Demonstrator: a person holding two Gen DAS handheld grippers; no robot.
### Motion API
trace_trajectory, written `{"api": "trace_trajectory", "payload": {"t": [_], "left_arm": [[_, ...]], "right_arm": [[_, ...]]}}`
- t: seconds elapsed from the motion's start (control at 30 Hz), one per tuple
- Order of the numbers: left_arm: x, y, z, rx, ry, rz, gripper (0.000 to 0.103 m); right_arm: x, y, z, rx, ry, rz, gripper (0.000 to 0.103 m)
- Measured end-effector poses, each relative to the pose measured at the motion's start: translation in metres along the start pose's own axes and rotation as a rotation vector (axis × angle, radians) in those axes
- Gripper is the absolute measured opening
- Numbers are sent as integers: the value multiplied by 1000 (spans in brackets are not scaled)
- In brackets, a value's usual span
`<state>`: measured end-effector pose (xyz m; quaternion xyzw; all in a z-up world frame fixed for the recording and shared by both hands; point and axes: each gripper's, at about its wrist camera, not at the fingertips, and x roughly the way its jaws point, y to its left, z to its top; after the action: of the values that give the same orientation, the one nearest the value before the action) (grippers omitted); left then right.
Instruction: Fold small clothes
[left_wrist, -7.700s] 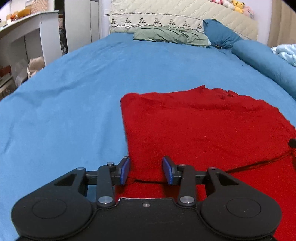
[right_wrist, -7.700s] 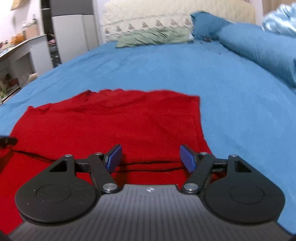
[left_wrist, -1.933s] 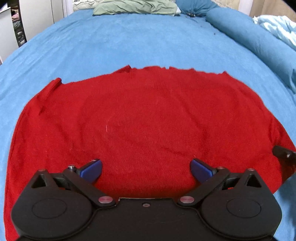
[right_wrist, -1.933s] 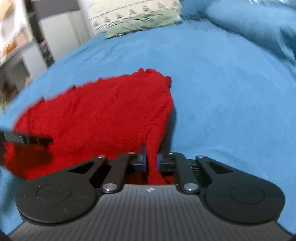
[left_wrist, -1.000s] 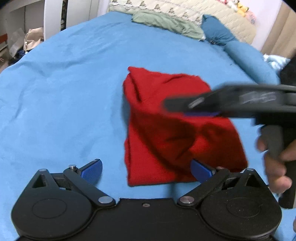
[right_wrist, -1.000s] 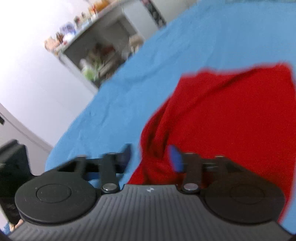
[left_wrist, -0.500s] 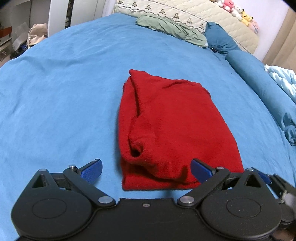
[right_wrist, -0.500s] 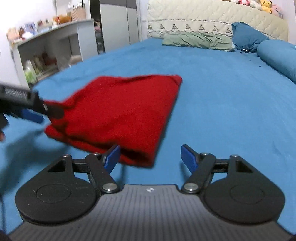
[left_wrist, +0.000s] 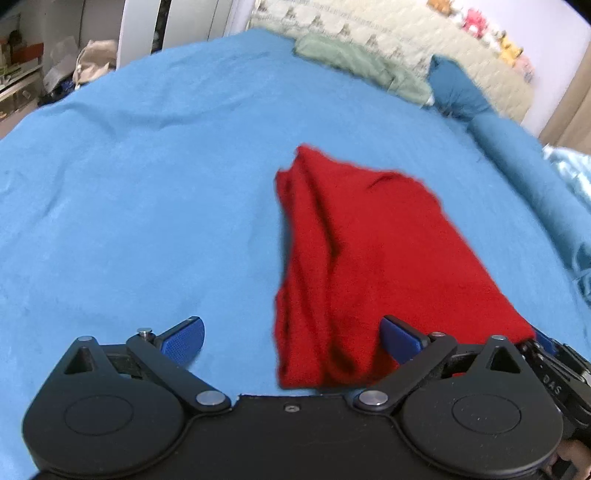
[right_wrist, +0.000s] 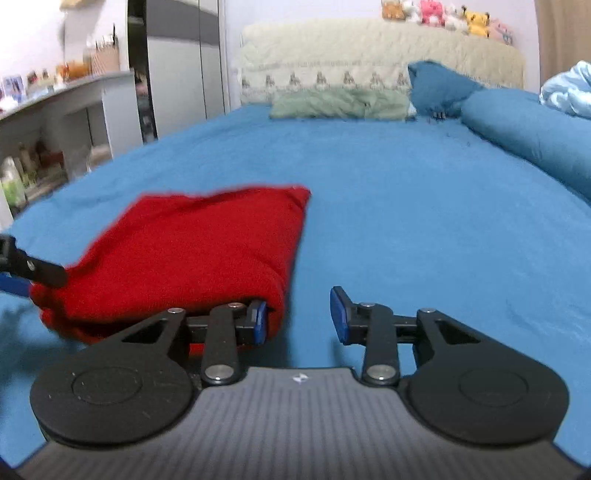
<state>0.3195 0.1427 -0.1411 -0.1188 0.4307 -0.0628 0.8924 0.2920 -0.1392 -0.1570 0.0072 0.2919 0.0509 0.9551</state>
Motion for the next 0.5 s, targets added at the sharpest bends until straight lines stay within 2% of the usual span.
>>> {"api": "trace_trajectory", "payload": {"t": [0.07, 0.3, 0.4, 0.5], "left_arm": [[10, -1, -3, 35, 42, 56, 92], [11, -1, -5, 82, 29, 113, 92], [1, 4, -4, 62, 5, 144, 92], [-19, 5, 8, 32, -68, 159, 92]], "right_arm": [[4, 0, -13, -55, 37, 8, 48], [0, -7, -15, -87, 69, 54, 52], [-8, -16, -5, -95, 99, 87, 57], [-27, -27, 15, -86, 116, 118, 71]]}}
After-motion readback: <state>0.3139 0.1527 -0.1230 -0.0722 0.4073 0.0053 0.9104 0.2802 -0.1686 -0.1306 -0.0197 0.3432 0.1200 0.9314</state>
